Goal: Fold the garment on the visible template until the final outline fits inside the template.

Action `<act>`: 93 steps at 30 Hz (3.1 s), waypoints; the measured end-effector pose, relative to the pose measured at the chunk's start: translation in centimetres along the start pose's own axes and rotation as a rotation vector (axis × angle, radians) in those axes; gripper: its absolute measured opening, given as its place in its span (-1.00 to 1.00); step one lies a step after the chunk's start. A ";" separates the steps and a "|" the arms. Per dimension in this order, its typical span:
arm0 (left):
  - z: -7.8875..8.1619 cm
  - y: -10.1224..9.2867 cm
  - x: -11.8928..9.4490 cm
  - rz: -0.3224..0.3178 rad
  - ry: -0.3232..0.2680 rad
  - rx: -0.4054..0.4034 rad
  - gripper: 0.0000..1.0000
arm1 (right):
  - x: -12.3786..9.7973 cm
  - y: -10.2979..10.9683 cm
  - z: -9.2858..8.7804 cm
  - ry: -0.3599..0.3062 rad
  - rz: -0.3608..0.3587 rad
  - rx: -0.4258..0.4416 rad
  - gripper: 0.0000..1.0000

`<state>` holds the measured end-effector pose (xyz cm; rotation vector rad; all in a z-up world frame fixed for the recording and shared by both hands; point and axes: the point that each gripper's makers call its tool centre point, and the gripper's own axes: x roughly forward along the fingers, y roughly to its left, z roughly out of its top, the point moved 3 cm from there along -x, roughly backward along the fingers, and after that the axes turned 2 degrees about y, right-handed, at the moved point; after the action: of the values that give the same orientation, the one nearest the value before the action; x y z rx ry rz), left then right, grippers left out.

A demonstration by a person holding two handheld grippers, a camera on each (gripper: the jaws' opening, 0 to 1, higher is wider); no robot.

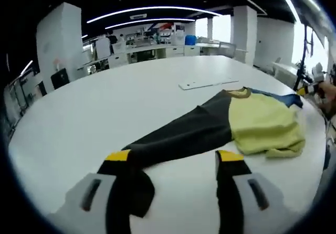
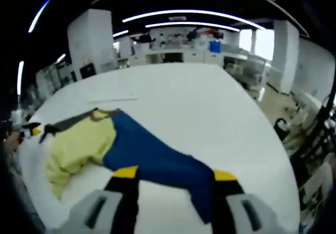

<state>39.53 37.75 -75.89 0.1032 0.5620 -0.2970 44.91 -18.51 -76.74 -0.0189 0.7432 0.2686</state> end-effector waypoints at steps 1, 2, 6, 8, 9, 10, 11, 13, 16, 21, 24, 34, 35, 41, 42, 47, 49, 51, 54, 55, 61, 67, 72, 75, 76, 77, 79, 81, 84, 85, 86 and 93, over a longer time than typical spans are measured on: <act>0.1 -0.7 -0.1 -0.020 -0.009 -0.005 0.28 | -0.1 0.4 -0.1 -0.001 0.007 -0.001 0.10; 0.4 -1.8 -0.3 -0.045 -0.018 -0.003 0.32 | -0.2 1.5 -0.2 -0.002 0.033 -0.009 0.15; 0.6 -4.3 -0.4 -0.113 -0.028 0.009 0.36 | -0.1 4.6 -0.5 0.003 0.111 -0.033 0.24; 0.6 -5.3 -0.4 -0.134 -0.030 0.009 0.38 | 0.0 5.6 -0.6 0.005 0.138 -0.037 0.27; 0.6 -5.9 -0.4 -0.155 -0.030 0.014 0.39 | 0.1 6.3 -0.8 0.009 0.156 -0.043 0.26; 0.6 -6.4 -0.3 -0.168 -0.032 0.014 0.39 | 0.2 6.8 -0.9 0.012 0.167 -0.047 0.26; 0.6 -7.1 -0.2 -0.187 -0.033 0.013 0.39 | 0.4 7.3 -1.0 0.014 0.180 -0.057 0.26; 0.4 -8.1 0.0 -0.210 -0.031 0.013 0.38 | 0.7 8.4 -1.3 0.021 0.198 -0.076 0.25; 0.1 -9.8 0.3 -0.257 -0.027 -0.006 0.36 | 1.1 9.9 -1.7 0.032 0.226 -0.115 0.21; -0.6 -11.4 0.8 -0.297 -0.009 0.006 0.24 | 1.7 12.3 -2.3 0.043 0.266 -0.136 0.04; -0.8 -12.5 1.0 -0.324 -0.007 0.013 0.13 | 2.2 13.5 -2.6 0.048 0.285 -0.152 -0.07; -1.9 -14.2 2.7 -0.364 0.029 0.059 -0.24 | 4.0 16.3 -3.5 0.060 0.335 -0.178 -0.44; -2.1 -14.4 2.9 -0.373 0.032 0.066 -0.28 | 4.1 16.5 -3.6 0.064 0.342 -0.182 -0.50; -2.4 -15.8 3.5 -0.412 0.051 0.085 -0.50 | 5.0 17.1 -4.0 0.069 0.354 -0.198 -0.65; -2.5 -15.9 3.7 -0.415 0.052 0.094 -0.54 | 5.1 17.2 -4.1 0.070 0.356 -0.198 -0.67; -2.5 -16.2 4.1 -0.429 0.051 0.109 -0.64 | 5.7 18.0 -4.3 0.072 0.372 -0.203 -0.82; -2.7 -16.1 4.5 -0.436 0.056 0.102 -0.68 | 5.9 18.2 -4.4 0.079 0.377 -0.206 -0.88; -2.7 -16.4 4.5 -0.443 0.059 0.098 -0.70 | 5.6 18.7 -4.5 0.086 0.385 -0.203 -0.96; -2.9 -16.8 4.5 -0.447 0.067 0.089 -0.73 | 5.7 18.7 -4.5 0.079 0.377 -0.203 -0.99; -3.0 -16.7 4.6 -0.450 0.074 0.080 -0.75 | 5.7 18.7 -4.5 0.079 0.374 -0.202 -1.00; -3.5 -17.1 4.6 -0.464 0.123 0.031 -0.94 | 5.9 18.5 -4.4 0.078 0.368 -0.197 -1.00; -3.4 -16.6 4.4 -0.446 0.136 0.001 -0.98 | 5.6 18.4 -4.3 0.071 0.355 -0.200 -1.00; -2.9 -16.1 3.3 -0.428 0.126 -0.006 -0.98 | 4.4 18.4 -4.1 0.059 0.346 -0.211 -1.00; -2.2 -16.1 2.1 -0.417 0.108 -0.014 -0.98 | 3.8 18.1 -4.0 0.051 0.342 -0.211 -1.00; -2.1 -15.8 2.0 -0.410 0.102 -0.019 -0.98 | 3.6 17.9 -4.0 0.049 0.340 -0.210 -1.00; -2.0 -15.4 1.6 -0.404 0.099 -0.026 -0.98 | 3.3 17.9 -4.0 0.047 0.339 -0.208 -1.00; -2.0 -14.9 1.3 -0.392 0.100 -0.035 -0.98 | 2.5 17.8 -4.1 0.042 0.340 -0.213 -1.00; -1.9 -14.6 0.7 -0.384 0.103 -0.036 -0.98 | 2.2 17.4 -4.0 0.041 0.339 -0.216 -1.00; -1.8 -14.4 -0.2 -0.372 0.096 -0.051 -0.98 | 1.0 17.3 -4.2 0.037 0.338 -0.215 -1.00; -1.8 -14.3 -0.6 -0.369 0.094 -0.055 -0.98 | 0.9 17.0 -4.2 0.034 0.336 -0.220 -1.00; -1.8 -14.2 -0.8 -0.365 0.092 -0.057 -0.98 | 0.8 16.9 -4.2 0.035 0.336 -0.221 -1.00; -1.8 -14.2 -2.8 -0.343 0.075 -0.093 -0.98 | -1.4 16.4 -4.8 0.035 0.331 -0.212 -1.00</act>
<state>32.09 25.25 -76.10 -0.0740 0.6669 -0.6011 36.66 -3.53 -78.05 -0.1020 0.7487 0.6634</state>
